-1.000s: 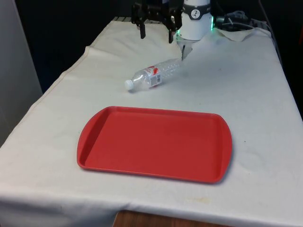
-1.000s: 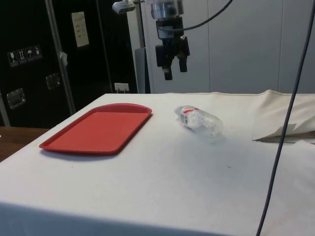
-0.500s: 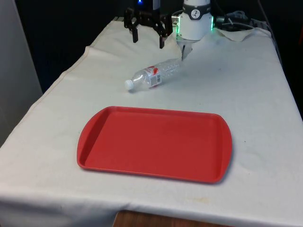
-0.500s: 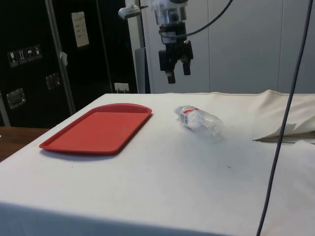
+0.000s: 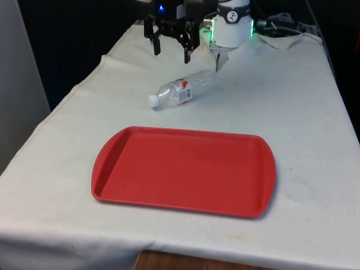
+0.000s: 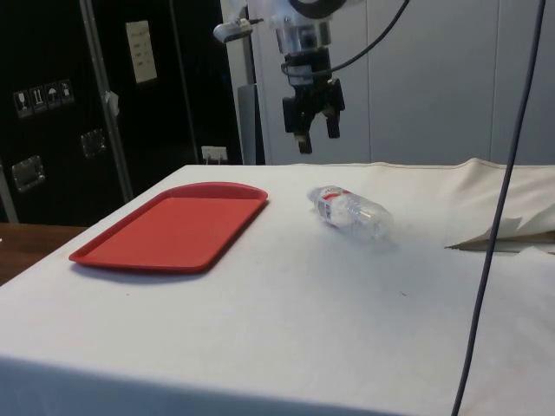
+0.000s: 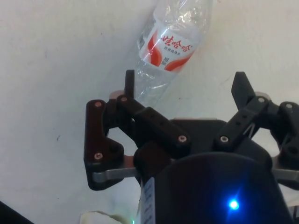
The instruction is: Place the bottle upright on the tray.
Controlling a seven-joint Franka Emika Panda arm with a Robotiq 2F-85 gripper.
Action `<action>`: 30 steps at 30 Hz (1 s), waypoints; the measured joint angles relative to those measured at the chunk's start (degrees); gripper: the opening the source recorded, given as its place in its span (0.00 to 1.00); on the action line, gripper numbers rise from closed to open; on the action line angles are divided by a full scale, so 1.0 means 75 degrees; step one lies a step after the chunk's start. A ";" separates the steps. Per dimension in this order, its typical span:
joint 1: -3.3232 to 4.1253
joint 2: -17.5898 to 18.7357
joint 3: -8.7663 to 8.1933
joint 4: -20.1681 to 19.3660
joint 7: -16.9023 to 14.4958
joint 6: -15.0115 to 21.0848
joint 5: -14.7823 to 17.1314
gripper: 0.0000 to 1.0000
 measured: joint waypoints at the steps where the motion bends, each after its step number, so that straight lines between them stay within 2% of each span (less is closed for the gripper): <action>1: 0.0000 0.0023 -0.0008 0.0000 0.0015 0.0023 0.0000 1.00; 9: 0.0000 0.0237 -0.0053 0.0023 0.0145 0.0168 0.0015 1.00; 16: 0.0000 0.0550 -0.0092 0.0214 0.0138 0.0206 0.0206 1.00; 30: -0.0053 0.1070 -0.0252 0.0596 -0.0573 0.0000 0.1161 1.00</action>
